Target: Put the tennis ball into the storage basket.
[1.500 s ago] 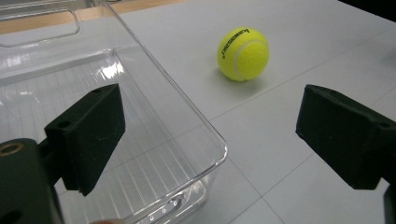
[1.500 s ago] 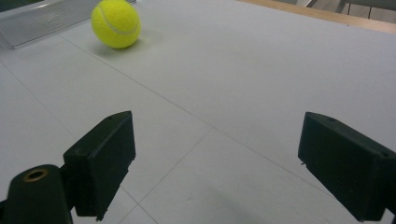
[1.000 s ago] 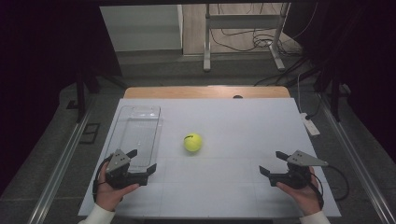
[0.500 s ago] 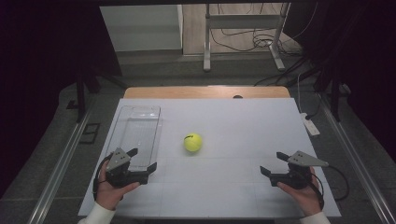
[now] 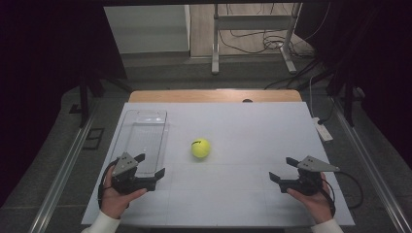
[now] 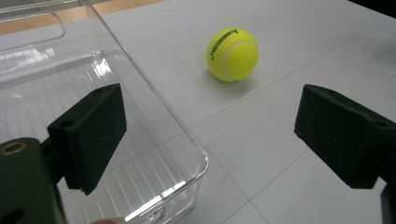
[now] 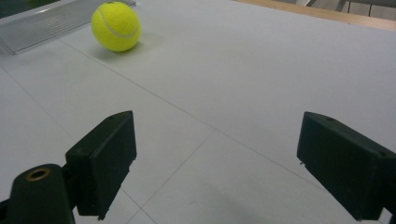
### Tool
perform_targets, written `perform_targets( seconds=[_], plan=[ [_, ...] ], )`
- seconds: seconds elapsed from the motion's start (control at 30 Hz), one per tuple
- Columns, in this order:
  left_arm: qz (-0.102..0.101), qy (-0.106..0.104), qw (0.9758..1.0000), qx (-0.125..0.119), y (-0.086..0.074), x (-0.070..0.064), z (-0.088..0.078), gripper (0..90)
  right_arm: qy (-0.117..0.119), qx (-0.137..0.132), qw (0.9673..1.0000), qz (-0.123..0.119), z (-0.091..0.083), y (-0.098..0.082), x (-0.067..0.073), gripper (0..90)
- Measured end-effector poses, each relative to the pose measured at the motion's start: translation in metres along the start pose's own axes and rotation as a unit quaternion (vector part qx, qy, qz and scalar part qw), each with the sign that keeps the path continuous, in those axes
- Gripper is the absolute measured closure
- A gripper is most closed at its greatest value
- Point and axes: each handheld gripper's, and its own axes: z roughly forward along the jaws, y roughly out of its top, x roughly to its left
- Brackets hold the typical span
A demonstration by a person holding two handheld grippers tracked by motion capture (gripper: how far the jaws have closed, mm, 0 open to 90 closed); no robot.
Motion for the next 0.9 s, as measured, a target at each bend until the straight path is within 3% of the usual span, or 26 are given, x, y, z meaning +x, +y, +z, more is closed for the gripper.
perform_targets(
  seconds=[0.43, 0.9],
  plan=[
    [0.001, -0.004, 1.0000, 0.002, 0.006, -0.004, 0.004, 10.3, -0.002, 0.005, 1.0000, -0.002, 0.002, 0.000, -0.001, 12.1],
    [0.002, -0.019, 0.9998, 0.005, 0.025, -0.010, 0.012, 10.8, -0.002, 0.004, 1.0000, -0.006, 0.006, 0.001, 0.001, 12.1]
  ],
)
